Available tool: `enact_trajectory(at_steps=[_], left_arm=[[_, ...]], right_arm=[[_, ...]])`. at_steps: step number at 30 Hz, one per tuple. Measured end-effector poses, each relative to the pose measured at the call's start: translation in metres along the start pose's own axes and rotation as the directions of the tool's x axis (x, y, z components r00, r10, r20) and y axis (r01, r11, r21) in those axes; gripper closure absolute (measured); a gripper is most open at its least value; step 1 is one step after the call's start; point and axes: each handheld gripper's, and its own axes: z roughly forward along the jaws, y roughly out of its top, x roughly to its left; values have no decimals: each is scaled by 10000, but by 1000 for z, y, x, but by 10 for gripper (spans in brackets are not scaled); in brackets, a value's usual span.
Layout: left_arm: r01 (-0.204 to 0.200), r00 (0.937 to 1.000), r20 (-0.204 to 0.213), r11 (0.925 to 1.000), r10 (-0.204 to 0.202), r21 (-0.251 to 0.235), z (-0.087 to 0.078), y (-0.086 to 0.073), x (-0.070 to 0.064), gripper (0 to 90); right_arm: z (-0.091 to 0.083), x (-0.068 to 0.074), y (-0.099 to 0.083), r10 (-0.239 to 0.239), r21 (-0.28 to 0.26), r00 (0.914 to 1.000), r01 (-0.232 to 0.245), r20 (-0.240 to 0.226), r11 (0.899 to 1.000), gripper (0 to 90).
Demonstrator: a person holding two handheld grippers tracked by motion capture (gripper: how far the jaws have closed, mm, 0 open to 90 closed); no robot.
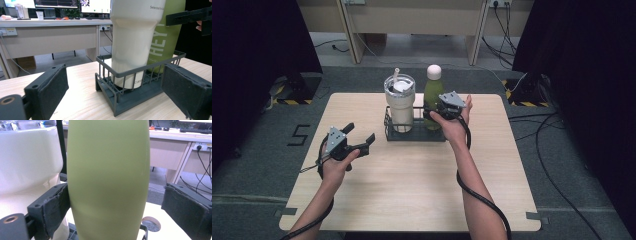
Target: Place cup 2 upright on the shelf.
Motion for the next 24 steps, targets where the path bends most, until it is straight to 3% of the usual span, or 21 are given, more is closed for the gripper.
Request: enact_trajectory(at_steps=[24], left_arm=[[-25, 10000, -37, 10000, 25, 1, -1, 0, 0, 65]], right_arm=[[-18, -2, -9, -63, 106, 10000, 63, 43, 9999, 79]])
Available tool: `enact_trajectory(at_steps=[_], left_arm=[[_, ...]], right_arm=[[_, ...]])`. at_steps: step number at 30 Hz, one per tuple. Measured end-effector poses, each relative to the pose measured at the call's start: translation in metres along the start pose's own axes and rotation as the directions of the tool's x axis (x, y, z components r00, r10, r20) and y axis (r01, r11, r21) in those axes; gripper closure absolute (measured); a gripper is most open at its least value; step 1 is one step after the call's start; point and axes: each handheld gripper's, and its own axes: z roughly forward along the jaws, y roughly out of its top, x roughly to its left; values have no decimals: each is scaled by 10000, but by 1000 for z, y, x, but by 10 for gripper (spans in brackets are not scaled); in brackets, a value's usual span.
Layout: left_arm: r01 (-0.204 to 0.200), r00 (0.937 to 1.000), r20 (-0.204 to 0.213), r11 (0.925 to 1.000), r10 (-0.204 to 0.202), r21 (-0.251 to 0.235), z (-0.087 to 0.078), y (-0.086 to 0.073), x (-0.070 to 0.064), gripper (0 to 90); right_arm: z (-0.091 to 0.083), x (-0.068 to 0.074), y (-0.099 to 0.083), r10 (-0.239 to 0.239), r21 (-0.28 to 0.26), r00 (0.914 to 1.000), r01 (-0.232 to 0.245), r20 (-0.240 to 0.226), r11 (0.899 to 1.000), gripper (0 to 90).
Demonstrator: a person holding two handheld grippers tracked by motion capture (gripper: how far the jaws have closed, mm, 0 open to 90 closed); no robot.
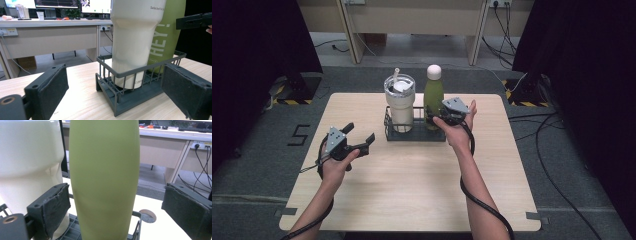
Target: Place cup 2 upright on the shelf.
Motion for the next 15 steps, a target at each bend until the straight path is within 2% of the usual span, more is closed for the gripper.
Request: enact_trajectory(at_steps=[15], left_arm=[[-17, 10000, 5, 10000, 17, 16, 0, 0, 0, 66]], right_arm=[[-14, -4, -6, -55, 45, 10000, 55, -54, 10000, 89]])
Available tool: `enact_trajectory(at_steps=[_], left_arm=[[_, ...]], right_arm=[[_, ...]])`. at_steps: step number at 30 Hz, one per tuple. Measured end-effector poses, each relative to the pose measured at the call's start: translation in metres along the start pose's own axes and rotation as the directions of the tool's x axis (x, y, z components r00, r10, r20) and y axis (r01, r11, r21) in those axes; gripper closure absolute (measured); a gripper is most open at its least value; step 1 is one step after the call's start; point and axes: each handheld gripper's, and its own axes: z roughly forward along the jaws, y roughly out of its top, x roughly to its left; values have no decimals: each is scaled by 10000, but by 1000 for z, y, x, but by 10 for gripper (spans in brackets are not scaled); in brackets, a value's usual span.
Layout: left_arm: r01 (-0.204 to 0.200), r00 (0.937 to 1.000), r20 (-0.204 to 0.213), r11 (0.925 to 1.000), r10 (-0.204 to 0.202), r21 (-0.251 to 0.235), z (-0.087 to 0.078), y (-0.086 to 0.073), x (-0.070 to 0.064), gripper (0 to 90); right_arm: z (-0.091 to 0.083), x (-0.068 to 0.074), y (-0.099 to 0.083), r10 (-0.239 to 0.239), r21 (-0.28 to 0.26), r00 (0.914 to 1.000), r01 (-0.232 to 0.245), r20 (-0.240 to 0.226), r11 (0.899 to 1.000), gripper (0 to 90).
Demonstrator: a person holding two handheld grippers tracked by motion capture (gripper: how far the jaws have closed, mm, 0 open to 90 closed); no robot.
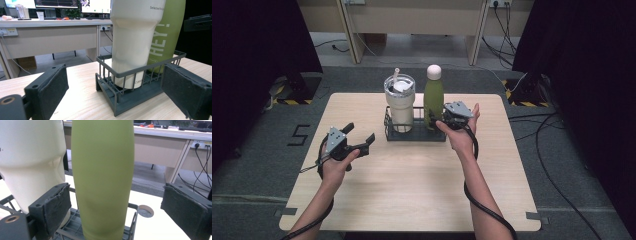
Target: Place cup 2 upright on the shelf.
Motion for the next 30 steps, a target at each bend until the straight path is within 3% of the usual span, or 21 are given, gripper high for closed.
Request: enact_trajectory(at_steps=[30], left_arm=[[4, 10000, -17, 10000, -4, 20, 0, -1, -1, 66]], right_arm=[[-31, -13, -20, 17, 137, 9999, -19, 124, 9999, 109]])
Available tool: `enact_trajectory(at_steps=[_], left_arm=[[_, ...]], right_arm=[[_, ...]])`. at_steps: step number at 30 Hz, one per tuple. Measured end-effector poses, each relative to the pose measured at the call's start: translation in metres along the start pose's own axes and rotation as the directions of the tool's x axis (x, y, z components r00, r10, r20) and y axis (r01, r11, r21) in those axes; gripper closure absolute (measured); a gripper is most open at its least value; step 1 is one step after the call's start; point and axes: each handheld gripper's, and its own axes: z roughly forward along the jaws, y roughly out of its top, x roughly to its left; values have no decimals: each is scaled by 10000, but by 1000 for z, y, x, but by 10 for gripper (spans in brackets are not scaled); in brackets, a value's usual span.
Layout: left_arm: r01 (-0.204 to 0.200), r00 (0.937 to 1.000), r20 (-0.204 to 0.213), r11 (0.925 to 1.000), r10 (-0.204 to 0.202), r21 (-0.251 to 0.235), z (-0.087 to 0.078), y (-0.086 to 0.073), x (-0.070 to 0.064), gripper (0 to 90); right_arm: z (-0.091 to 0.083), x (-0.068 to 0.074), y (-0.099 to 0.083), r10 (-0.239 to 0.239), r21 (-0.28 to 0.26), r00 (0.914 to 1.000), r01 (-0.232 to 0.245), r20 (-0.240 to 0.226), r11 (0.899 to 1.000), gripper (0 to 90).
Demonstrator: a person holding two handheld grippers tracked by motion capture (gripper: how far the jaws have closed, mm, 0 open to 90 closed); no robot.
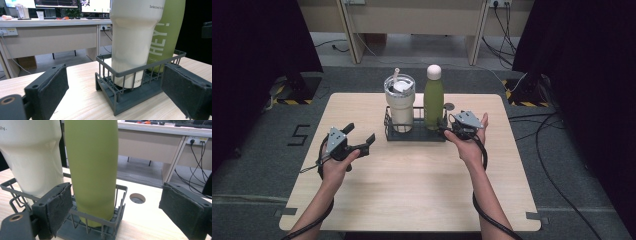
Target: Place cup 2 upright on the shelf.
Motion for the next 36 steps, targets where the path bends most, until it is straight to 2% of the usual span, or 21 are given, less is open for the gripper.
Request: enact_trajectory(at_steps=[18, 36], left_arm=[[-9, 10000, 9, 10000, 9, 44, 0, -1, -1, 66], [-14, 10000, -12, 10000, 14, 63, 0, -2, -1, 66]], right_arm=[[-27, -13, -17, 146, 78, 9997, -148, 216, 9999, 118], [-59, -32, -40, 251, 43, 9970, -255, 736, 9997, 128]])
